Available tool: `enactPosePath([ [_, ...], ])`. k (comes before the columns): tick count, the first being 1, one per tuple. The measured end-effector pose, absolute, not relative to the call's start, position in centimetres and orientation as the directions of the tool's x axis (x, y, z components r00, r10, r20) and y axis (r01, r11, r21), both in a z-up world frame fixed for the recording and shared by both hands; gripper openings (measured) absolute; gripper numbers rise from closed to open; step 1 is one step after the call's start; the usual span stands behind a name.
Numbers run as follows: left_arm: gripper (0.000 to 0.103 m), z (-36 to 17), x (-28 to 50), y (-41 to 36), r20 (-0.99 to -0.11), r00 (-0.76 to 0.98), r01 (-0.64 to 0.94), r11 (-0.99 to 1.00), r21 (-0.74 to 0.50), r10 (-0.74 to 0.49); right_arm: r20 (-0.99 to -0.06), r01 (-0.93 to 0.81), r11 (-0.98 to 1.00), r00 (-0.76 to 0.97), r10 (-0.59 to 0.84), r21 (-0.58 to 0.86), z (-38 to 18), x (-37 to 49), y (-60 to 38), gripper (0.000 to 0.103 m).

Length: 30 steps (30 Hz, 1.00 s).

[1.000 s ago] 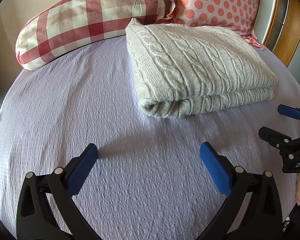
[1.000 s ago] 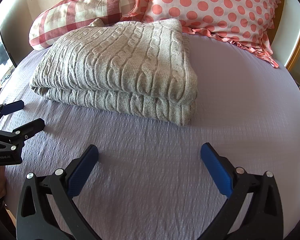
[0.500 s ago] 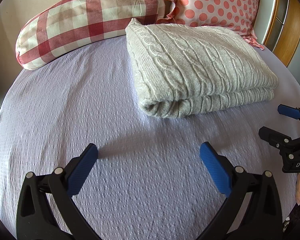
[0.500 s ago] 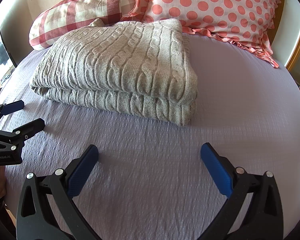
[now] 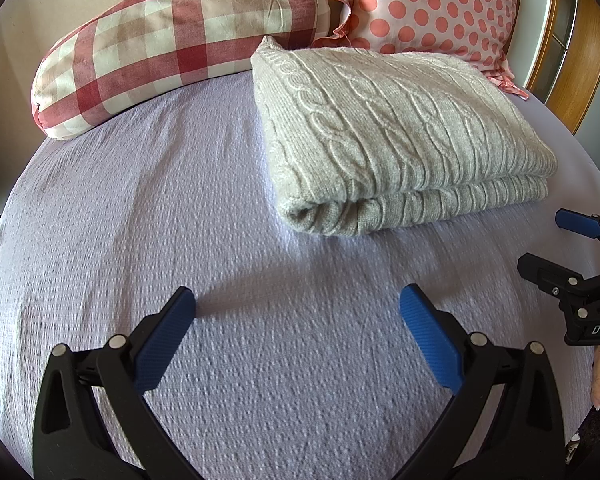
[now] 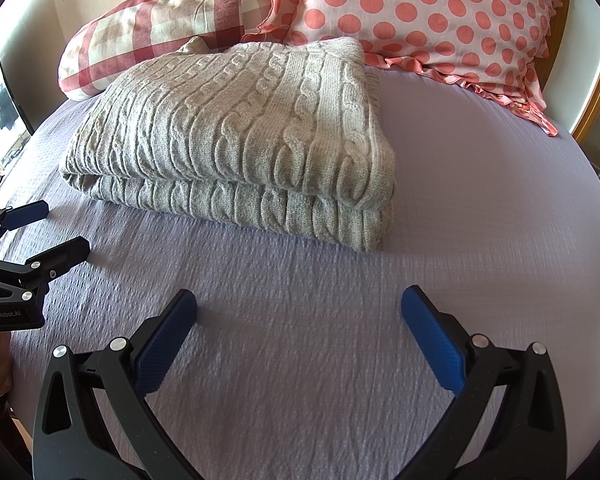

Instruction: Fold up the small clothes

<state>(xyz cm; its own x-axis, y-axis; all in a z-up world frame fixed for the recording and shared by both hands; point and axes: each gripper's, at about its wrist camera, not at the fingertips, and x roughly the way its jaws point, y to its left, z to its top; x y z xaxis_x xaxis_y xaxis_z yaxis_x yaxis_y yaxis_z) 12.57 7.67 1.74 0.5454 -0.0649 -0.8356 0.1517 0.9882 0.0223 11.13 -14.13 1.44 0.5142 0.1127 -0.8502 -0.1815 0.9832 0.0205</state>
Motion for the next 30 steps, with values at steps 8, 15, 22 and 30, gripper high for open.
enactPosePath([
  [8,0.101,1.74,12.60,7.68,-0.836,0.546,0.152,0.988,0.022,-0.065,-0.850,-0.181,0.983,0.514,0.113,0.020,1.42,11.15,-14.12,0.102],
  [15,0.101,1.73,12.54,7.63,-0.835,0.546,0.151,0.988,0.022,-0.065,-0.850,-0.181,0.983,0.514,0.113,0.020,1.43,11.14,-14.14,0.102],
  [22,0.101,1.66,12.49,7.62,-0.836,0.546,0.151,0.988,0.022,-0.064,-0.850,-0.182,0.983,0.514,0.113,0.020,1.43,11.14,-14.15,0.102],
  [30,0.101,1.78,12.88,7.69,-0.848,0.526,0.156,0.988,0.018,-0.068,-0.850,-0.182,0.983,0.514,0.113,0.021,1.43,11.13,-14.16,0.102],
])
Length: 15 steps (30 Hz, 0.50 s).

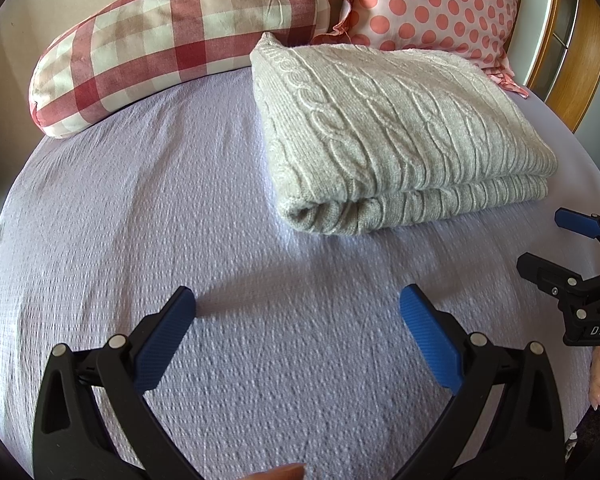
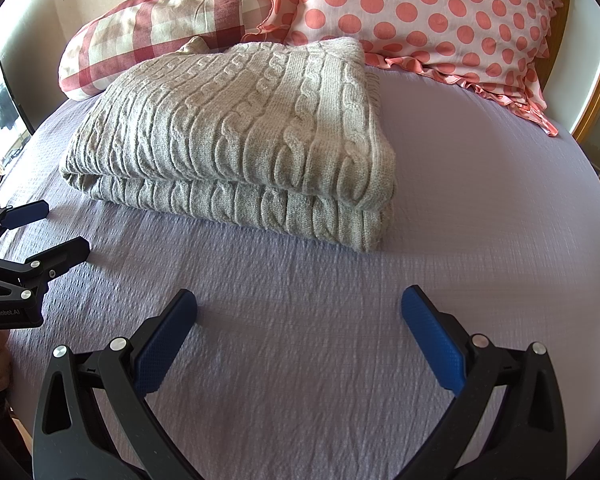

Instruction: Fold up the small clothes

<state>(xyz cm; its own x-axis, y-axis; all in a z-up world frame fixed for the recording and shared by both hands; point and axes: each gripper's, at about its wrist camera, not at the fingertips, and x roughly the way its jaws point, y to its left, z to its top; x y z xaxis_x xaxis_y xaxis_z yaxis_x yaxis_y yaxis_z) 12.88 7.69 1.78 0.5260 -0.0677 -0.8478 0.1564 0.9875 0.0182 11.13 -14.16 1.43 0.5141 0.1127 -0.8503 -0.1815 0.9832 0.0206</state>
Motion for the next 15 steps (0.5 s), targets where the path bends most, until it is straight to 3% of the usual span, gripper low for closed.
enactPosePath([
  [15,0.101,1.75,13.32,7.70,-0.858,0.509,0.161,0.987,0.018,-0.067,-0.850,-0.181,0.983,0.514,0.113,0.021,1.44,11.13,-14.17,0.102],
])
